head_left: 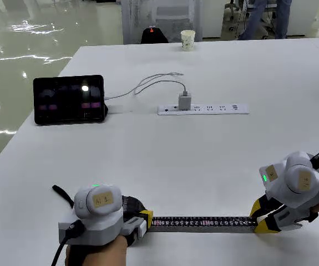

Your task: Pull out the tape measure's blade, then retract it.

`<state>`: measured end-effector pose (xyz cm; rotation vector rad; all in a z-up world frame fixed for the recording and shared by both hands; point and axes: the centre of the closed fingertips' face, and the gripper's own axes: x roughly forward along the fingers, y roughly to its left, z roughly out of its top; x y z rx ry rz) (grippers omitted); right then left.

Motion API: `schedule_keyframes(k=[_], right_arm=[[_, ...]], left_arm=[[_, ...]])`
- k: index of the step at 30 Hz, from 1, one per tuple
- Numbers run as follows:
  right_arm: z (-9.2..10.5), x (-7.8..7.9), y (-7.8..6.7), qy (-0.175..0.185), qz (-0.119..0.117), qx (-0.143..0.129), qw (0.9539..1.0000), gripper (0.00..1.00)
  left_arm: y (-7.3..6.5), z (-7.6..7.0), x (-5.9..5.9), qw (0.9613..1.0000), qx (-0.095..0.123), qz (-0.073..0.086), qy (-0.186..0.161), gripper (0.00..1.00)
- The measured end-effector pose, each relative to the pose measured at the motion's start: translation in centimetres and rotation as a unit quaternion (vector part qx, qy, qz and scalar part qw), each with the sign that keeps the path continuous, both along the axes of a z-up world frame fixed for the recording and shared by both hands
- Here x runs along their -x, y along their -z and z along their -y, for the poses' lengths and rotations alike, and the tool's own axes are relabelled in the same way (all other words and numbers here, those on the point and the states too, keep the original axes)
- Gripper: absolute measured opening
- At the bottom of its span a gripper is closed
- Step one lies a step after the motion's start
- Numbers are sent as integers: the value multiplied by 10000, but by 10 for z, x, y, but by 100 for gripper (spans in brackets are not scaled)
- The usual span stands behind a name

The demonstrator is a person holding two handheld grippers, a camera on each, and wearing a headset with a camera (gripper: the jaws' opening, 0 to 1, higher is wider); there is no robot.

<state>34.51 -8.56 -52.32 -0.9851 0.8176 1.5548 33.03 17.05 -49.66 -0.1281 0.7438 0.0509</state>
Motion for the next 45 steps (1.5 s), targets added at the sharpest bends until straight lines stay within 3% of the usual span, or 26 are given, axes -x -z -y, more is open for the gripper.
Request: schedule_keyframes(k=[45], right_arm=[[-30,5,0,-39,-41,-87,9999,10]], left_arm=[[0,0,1,10000,65,-42,27,58]])
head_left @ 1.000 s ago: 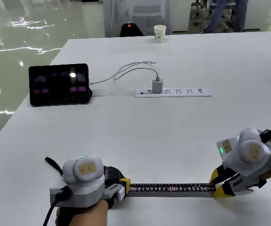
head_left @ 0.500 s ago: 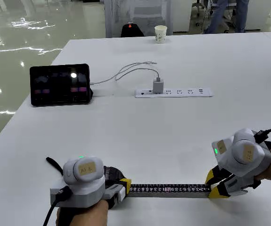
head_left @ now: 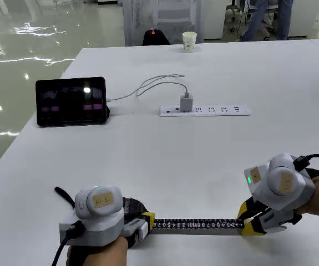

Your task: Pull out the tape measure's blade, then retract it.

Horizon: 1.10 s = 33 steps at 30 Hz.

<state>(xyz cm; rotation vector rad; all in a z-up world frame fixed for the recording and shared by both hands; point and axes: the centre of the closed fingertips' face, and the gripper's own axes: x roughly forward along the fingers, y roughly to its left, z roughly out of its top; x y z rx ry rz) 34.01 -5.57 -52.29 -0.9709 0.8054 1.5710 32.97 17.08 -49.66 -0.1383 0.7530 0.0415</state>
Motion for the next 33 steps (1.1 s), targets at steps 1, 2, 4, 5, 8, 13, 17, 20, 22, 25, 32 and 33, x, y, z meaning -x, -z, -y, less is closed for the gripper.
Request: schedule_keyframes(k=[1,2,4,5,8,13,17,20,22,25,32,33], right_arm=[[0,0,0,0,-1,-1,10000,10],[-1,0,0,5,-6,-2,10000,10],[-2,0,0,4,1,2,10000,10],[-2,1,0,-1,-1,3,10000,10],[-4,1,0,3,-4,-4,10000,10],[-7,2,0,-5,-3,-10,10000,10],[-11,3,0,-21,-1,-21,10000,10],[-13,3,0,-21,-3,-32,10000,10],[-16,4,0,-28,-6,-47,10000,10],[-20,4,0,-34,-9,-58,10000,10],[-28,6,0,-48,-22,-95,9999,10],[-28,6,0,-52,-21,-101,9999,10]], left_arm=[[0,0,0,10000,0,-1,0,58],[0,0,0,10000,-2,-2,1,59],[0,0,0,10000,2,-5,-2,59],[0,0,0,10000,4,-9,1,59],[0,0,0,10000,9,-11,4,59],[0,0,0,10000,15,-10,5,59],[0,0,0,10000,18,-7,-2,59],[0,0,0,10000,26,-10,-4,59],[0,0,0,10000,29,-13,-3,59],[0,0,0,10000,34,-22,-2,59],[0,0,0,10000,51,-30,-9,59],[0,0,0,10000,51,-31,-9,59]])
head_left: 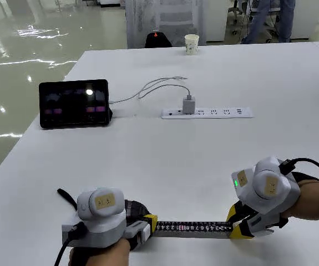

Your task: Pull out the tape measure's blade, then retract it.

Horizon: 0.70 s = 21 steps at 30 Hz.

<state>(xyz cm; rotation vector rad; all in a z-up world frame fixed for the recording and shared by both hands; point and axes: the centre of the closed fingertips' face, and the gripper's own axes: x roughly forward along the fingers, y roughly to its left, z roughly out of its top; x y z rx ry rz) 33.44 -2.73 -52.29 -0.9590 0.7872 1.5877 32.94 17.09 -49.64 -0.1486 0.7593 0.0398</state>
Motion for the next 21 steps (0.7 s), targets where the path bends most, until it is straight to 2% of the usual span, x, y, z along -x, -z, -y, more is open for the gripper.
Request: schedule_keyframes(k=[21], right_arm=[[-19,1,0,-12,8,-82,10000,10]], left_arm=[[0,1,1,10000,25,-31,2,59]])
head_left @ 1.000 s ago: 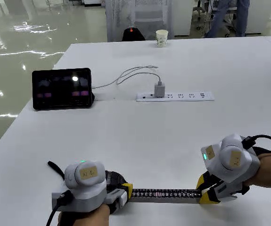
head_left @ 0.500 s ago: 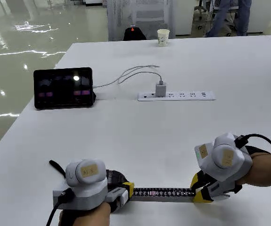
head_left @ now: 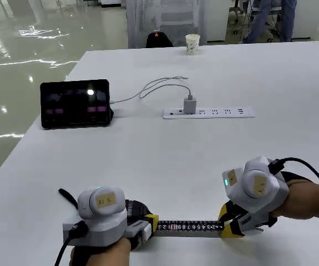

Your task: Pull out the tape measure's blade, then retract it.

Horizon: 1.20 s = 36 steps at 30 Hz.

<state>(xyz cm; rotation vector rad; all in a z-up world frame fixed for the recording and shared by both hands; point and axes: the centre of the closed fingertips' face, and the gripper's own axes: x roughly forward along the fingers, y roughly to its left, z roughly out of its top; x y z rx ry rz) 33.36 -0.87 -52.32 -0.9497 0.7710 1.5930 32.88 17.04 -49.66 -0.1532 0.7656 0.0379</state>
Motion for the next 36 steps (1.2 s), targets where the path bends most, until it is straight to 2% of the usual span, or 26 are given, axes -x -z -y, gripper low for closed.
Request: schedule_keyframes(k=[36], right_arm=[[-33,3,0,-158,26,-107,9998,10]], left_arm=[[0,0,0,9999,111,-67,16,59]])
